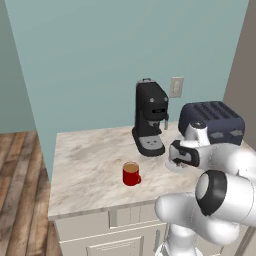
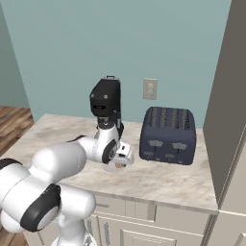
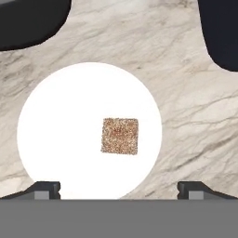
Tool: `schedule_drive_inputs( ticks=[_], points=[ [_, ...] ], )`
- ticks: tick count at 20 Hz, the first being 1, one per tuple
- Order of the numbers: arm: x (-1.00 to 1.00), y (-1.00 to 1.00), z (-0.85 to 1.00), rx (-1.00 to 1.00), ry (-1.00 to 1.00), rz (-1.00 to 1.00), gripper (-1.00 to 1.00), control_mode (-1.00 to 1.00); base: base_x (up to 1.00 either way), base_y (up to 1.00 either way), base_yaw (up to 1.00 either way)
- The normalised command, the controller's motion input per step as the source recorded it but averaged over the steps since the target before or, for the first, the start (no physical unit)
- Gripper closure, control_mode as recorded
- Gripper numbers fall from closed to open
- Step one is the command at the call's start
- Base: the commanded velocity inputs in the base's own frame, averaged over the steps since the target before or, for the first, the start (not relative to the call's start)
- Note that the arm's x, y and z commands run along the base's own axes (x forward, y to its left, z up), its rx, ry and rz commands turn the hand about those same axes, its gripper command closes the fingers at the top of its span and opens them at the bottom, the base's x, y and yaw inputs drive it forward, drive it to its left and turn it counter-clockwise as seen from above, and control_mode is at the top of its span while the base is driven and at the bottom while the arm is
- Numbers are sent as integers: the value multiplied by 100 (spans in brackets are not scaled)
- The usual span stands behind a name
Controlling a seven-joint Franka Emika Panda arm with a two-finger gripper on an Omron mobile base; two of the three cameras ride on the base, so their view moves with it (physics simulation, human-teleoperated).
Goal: Take a sugar cube from the saucer and place it inside the coffee. Then, grab milk from the fridge and place it next to the coffee on the counter to sweeten the coffee.
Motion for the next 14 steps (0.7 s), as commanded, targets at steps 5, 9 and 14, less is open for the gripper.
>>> schedule_drive_inputs(
  ticks=[5,9,14],
  points=[
    [13,0,-16,0,0,0,-100,-100,0,0,0],
    [1,-2,-12,0,0,0,-100,-100,0,0,0],
    [12,-2,-14,0,0,0,-100,-100,0,0,0]
  ],
)
